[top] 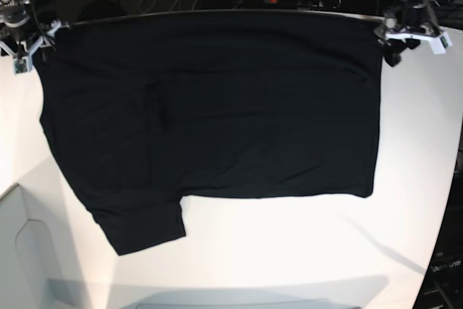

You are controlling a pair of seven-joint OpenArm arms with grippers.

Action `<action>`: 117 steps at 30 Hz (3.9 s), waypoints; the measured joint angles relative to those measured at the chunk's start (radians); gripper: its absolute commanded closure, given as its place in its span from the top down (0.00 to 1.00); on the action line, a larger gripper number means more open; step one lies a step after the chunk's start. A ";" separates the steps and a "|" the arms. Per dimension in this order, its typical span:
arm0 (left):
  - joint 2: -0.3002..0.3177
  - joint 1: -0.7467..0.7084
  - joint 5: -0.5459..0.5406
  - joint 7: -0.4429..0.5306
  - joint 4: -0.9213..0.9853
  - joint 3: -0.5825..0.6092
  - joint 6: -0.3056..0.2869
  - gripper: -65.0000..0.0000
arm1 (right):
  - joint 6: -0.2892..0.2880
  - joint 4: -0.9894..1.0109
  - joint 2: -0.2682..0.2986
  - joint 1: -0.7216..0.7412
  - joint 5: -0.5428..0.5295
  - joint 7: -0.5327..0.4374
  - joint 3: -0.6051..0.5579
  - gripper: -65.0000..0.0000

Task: Fold the T-shirt properly
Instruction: 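Drag the held shoulder edge back toward the robot with both grippers, then reach both grippers down to the hem corners of the shirt, then lift the hem with both grippers and fold it toward the collar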

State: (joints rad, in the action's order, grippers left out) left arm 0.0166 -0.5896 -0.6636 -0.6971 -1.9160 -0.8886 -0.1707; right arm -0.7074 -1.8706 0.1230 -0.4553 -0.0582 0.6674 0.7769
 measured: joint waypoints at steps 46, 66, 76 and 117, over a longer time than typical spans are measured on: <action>0.208 1.113 0.540 0.493 1.328 0.482 0.010 0.62 | 0.223 1.424 0.171 1.070 0.350 -0.616 -0.243 0.53; 0.203 1.107 0.531 0.494 1.328 0.557 0.010 0.00 | 0.223 1.422 0.166 1.072 0.350 -0.617 -0.290 0.35; 0.200 1.101 0.529 0.407 1.275 0.556 0.010 0.00 | 0.219 1.322 0.160 1.050 0.356 -0.583 -0.345 0.00; 0.080 0.325 0.108 0.017 0.225 0.176 -0.010 0.00 | 0.101 0.409 0.140 0.256 -0.070 -0.386 -0.161 0.00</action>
State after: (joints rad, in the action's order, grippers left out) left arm 0.0963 -0.2642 -0.5556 -0.6804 -1.6905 -0.7128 -0.1802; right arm -0.6060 -1.4616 0.2630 -0.1993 -0.1280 0.2813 0.6159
